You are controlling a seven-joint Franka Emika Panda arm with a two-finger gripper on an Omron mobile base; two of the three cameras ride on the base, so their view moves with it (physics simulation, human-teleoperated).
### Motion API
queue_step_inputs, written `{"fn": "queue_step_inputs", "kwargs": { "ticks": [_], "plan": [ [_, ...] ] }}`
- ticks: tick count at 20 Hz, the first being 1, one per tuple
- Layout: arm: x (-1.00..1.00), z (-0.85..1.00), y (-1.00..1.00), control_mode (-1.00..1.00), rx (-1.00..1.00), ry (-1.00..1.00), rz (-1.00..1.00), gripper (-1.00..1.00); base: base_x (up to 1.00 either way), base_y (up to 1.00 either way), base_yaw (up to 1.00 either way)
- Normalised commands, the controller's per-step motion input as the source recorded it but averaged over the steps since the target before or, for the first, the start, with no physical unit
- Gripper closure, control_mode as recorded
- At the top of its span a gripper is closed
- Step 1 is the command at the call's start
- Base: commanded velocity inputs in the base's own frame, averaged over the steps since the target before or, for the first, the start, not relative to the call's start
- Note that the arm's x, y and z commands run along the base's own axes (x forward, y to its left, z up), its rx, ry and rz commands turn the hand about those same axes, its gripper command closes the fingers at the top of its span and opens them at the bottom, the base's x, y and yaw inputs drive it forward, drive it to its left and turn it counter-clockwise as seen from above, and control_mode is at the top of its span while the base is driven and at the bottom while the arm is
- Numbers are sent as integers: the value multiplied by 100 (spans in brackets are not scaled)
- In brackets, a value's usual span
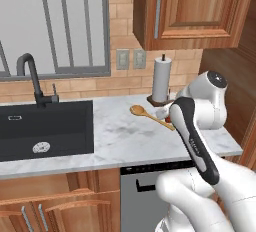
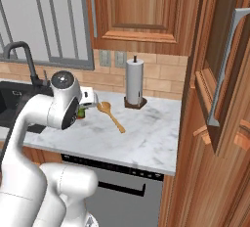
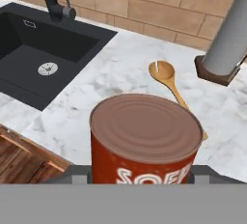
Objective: Restock the canned food cabinet by taking the new fresh canned food from the counter and placing it in the cabinet. Then, take the old canned food from the cabinet and place it on the counter.
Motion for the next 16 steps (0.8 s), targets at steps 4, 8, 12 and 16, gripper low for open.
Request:
{"fn": "queue_step_inputs", "kwargs": {
  "ticks": [4,8,12,16],
  "plan": [
    [67,-73,41,-100,-1,0,8,100,0,0,0],
    [74,-54,39,-100,-5,0,4,100,0,0,0],
    [65,-63,29,-100,-6,0,4,100,0,0,0],
    [56,-72,24,-100,-1,1,4,100,0,0,0]
  ]
}}
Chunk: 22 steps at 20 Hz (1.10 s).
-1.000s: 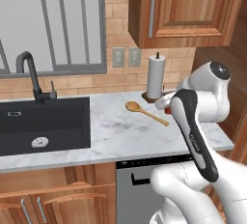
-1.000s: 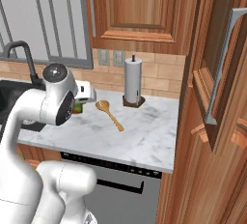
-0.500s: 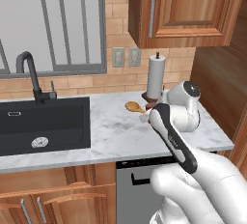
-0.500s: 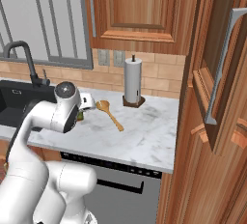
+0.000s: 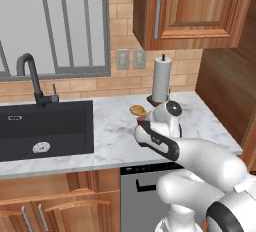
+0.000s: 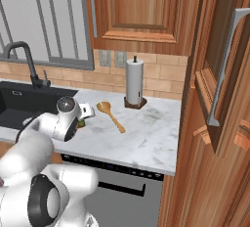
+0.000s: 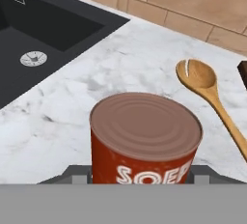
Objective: Restock the canned food cabinet by taking the new fresh canned food from the counter and placing it in the cabinet. Then, take the old canned food from the cabinet and place it on the counter.
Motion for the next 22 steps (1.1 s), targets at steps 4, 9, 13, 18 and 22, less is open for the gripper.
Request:
{"fn": "queue_step_inputs", "kwargs": {
  "ticks": [4,9,13,18,22],
  "plan": [
    [3,-84,0,-100,-1,0,5,100,0,0,0],
    [0,-4,0,-100,0,1,0,-100,0,0,0],
    [0,37,0,-100,3,10,-2,-100,0,0,0],
    [-1,64,0,-100,5,15,-6,-100,0,0,0],
    [-32,96,0,-100,5,16,-6,-100,0,0,0]
  ]
}}
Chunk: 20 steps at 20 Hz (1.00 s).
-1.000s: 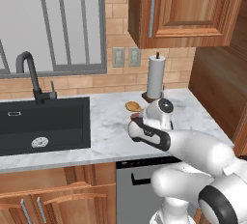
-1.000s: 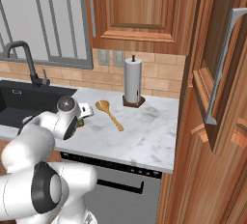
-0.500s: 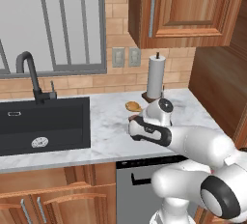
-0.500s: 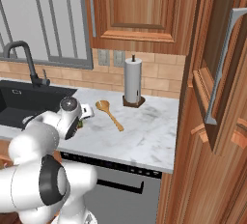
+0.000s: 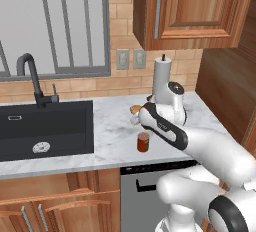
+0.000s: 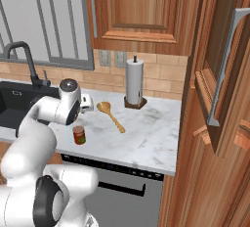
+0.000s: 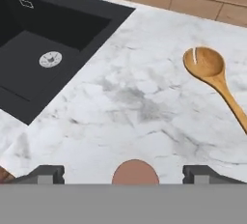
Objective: Restock the canned food cabinet by taking the new fresh canned food from the counter and placing it in the cabinet. Then, take the old canned food from the cabinet and place it on the counter.
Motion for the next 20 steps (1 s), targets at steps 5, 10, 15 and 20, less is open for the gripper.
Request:
{"fn": "queue_step_inputs", "kwargs": {
  "ticks": [5,10,15,20],
  "plan": [
    [-98,82,2,-100,4,13,-13,-100,0,0,0],
    [-100,16,6,-100,0,3,-11,-100,0,0,0],
    [-100,-8,9,-100,-3,-1,-6,-100,0,0,0],
    [-100,16,0,-100,-7,-47,-3,-100,0,0,0]
  ]
}}
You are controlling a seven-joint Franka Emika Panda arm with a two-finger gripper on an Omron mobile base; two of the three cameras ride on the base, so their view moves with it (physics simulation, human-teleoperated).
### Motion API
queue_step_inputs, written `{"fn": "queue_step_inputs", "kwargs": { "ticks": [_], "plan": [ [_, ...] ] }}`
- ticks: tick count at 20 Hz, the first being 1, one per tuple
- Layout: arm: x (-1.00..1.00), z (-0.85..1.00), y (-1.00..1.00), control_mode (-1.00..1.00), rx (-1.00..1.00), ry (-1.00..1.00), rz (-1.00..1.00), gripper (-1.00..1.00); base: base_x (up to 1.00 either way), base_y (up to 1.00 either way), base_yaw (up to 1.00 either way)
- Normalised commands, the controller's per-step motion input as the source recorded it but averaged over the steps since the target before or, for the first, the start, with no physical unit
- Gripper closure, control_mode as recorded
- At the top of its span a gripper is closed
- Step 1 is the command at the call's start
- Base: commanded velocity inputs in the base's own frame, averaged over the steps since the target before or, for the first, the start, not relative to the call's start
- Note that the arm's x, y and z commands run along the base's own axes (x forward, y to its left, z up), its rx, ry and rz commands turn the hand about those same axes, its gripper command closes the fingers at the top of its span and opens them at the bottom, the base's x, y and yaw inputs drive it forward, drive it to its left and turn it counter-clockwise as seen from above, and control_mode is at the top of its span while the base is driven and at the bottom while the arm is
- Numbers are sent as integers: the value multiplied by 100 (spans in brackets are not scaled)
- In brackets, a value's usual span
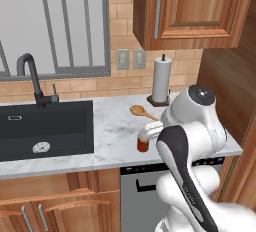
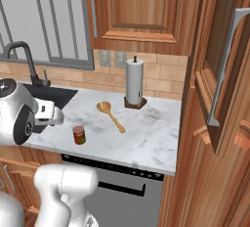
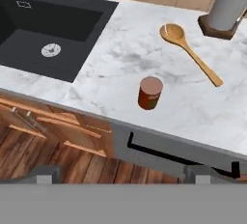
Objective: Restock the canned food cabinet by taking the new fresh canned food from the counter and placing it in the cabinet. Then, take the old canned food from the cabinet and place it on the counter.
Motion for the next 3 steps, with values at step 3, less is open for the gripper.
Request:
{"fn": "queue_step_inputs", "kwargs": {
  "ticks": [3],
  "plan": [
    [-97,81,0,-100,-12,-85,-2,-100,0,0,0]
  ]
}}
